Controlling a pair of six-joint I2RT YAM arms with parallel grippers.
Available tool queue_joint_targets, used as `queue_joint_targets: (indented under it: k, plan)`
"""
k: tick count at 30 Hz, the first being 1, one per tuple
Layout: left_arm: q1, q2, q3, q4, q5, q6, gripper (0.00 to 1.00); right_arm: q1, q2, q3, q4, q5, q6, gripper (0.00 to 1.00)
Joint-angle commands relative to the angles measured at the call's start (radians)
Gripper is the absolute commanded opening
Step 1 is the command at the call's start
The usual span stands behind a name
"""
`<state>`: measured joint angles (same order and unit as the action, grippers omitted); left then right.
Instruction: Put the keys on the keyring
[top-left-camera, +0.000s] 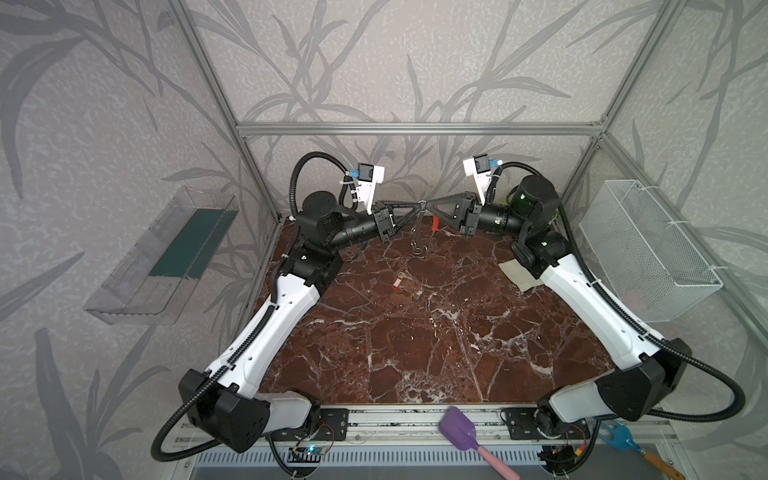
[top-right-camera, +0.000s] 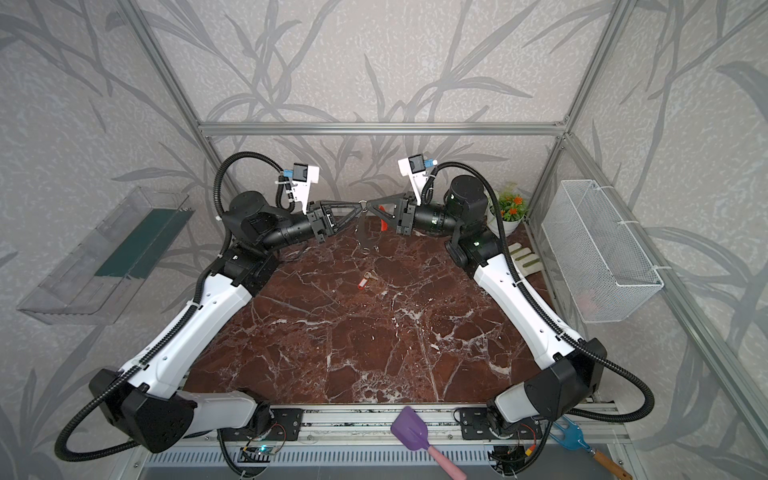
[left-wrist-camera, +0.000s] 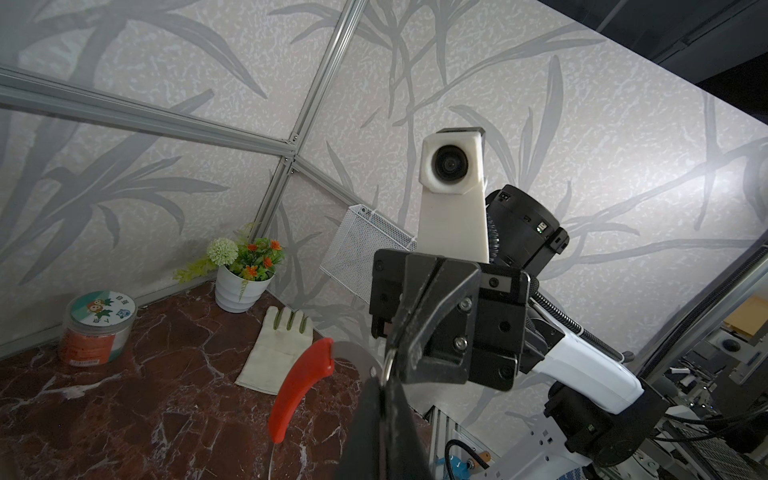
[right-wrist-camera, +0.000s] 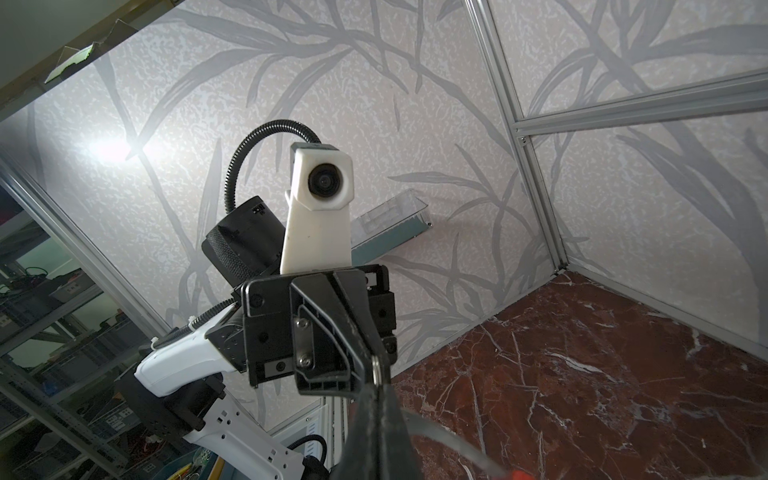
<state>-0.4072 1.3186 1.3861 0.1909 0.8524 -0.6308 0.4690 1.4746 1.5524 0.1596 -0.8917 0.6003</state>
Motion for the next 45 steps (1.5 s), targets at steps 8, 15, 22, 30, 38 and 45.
queue_joint_targets:
  k: [8,15,22,30,38,45]
  plan:
    - [0.004,0.008,0.022,0.071,0.031,-0.031,0.0,0.006,-0.003,-0.007,0.103,-0.015,0.076,0.18]
    - [0.004,0.001,0.013,0.085,0.017,-0.036,0.0,0.014,0.009,-0.009,0.095,-0.015,0.071,0.18]
    - [0.004,0.0,0.013,0.087,0.017,-0.04,0.0,0.016,0.0,-0.026,0.082,-0.006,0.056,0.0]
    - [0.005,-0.015,0.026,-0.014,0.014,0.033,0.14,0.009,-0.02,-0.029,0.031,-0.003,-0.003,0.0]
    - [0.031,-0.024,0.079,-0.232,0.07,0.169,0.21,-0.026,-0.025,0.015,-0.148,-0.094,-0.122,0.0]
    - [0.037,0.002,0.182,-0.528,0.138,0.364,0.21,-0.025,0.014,0.131,-0.52,-0.176,-0.378,0.0]
